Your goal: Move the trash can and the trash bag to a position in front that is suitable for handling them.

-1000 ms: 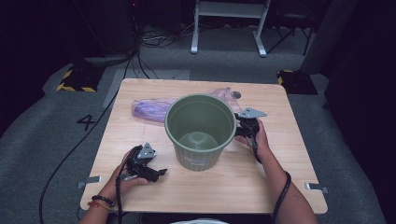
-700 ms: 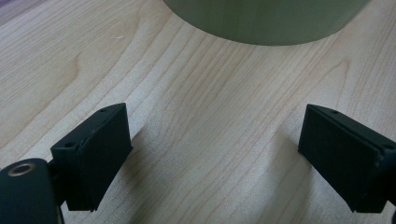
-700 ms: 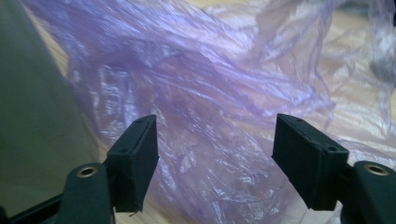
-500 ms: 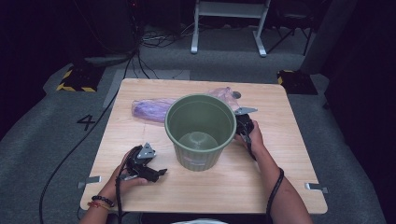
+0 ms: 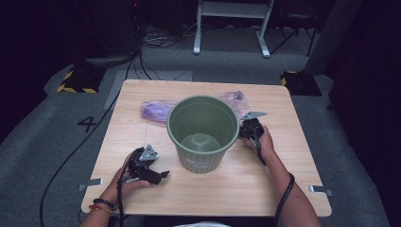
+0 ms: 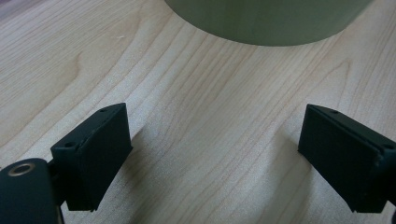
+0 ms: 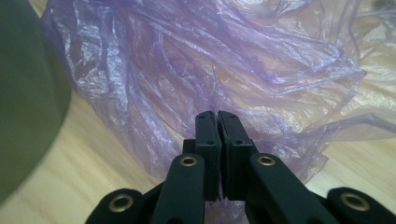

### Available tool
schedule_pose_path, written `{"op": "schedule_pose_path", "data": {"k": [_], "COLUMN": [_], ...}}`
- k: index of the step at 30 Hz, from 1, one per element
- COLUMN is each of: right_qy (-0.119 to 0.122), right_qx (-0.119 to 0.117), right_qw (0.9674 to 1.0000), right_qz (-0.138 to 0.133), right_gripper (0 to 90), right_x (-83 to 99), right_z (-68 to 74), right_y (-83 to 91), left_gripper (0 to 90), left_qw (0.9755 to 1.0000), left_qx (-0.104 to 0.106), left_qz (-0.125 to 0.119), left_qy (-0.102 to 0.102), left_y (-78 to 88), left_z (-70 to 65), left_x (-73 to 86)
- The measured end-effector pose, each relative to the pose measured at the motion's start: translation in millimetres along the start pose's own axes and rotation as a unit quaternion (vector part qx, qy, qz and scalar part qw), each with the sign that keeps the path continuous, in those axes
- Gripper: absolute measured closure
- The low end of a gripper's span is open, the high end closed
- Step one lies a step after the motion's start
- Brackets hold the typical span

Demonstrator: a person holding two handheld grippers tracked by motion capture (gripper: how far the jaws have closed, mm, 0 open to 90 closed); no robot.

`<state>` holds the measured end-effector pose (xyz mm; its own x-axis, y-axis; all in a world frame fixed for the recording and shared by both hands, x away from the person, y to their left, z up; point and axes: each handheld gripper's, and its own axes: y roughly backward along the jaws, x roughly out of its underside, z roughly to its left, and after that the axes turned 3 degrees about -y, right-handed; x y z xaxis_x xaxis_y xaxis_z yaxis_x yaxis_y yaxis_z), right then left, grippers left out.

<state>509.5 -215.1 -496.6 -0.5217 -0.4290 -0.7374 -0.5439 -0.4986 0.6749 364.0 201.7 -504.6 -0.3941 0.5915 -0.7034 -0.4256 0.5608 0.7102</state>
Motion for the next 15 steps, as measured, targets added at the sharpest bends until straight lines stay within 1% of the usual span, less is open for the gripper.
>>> {"op": "schedule_pose_path", "data": {"k": [2, 4, 5, 6, 7, 8, 9, 11, 12, 13, 15], "right_qy": [-0.001, -0.012, -0.012, -0.016, -0.018, -0.018, -0.022, -0.022, -0.022, -0.022, -0.025], "right_qx": [0.01, 0.017, 0.017, 0.017, 0.022, 0.022, 0.026, 0.031, 0.031, 0.033, 0.037], "right_qw": [0.9999, 0.9998, 0.9998, 0.9997, 0.9996, 0.9996, 0.9994, 0.9993, 0.9993, 0.9992, 0.999], "right_qz": [0.001, -0.004, -0.004, -0.006, -0.008, -0.008, -0.006, -0.006, -0.006, -0.007, -0.008], "right_gripper": [87.2, 86.6, 86.6, 86.5, 86.4, 86.4, 86.3, 86.2, 86.2, 86.1, 85.7], "right_x": [6.6, 18.8, 18.8, 22.8, 29.9, 29.9, 36.2, 42.9, 42.9, 46.2, 56.3], "right_z": [-4.1, -10.1, -10.1, -12.2, -16.0, -16.0, -20.1, -23.4, -23.4, -25.0, -28.4], "right_y": [7.9, 20.1, 20.1, 23.8, 31.6, 31.6, 39.2, 46.7, 46.7, 50.3, 61.1], "left_gripper": [9.0, 9.0, 9.0, 9.0, 9.0, 9.0, 9.0, 9.0, 9.0, 9.0, 9.0], "left_qw": [1.0, 1.0, 1.0, 1.0, 1.0, 1.0, 1.0, 1.0, 1.0, 1.0, 1.0], "left_qx": [0.0, 0.0, 0.0, 0.0, 0.0, 0.0, 0.0, 0.0, 0.0, 0.0, 0.0], "left_qz": [0.0, 0.0, 0.0, 0.0, 0.0, 0.0, 0.0, 0.0, 0.0, 0.0, 0.0], "left_qy": [0.0, 0.0, 0.0, 0.0, 0.0, 0.0, 0.0, 0.0, 0.001, 0.0, 0.001], "left_y": [0.0, 0.1, 0.1, 0.0, 0.0, 0.0, 0.0, 0.0, 0.0, 0.0, 0.0], "left_z": [0.0, 0.0, 0.0, 0.0, 0.0, 0.0, 0.0, 0.0, -0.1, 0.0, -0.1], "left_x": [0.0, 0.0, 0.0, 0.0, 0.0, 0.0, 0.0, 0.0, 0.0, 0.0, 0.0]}}
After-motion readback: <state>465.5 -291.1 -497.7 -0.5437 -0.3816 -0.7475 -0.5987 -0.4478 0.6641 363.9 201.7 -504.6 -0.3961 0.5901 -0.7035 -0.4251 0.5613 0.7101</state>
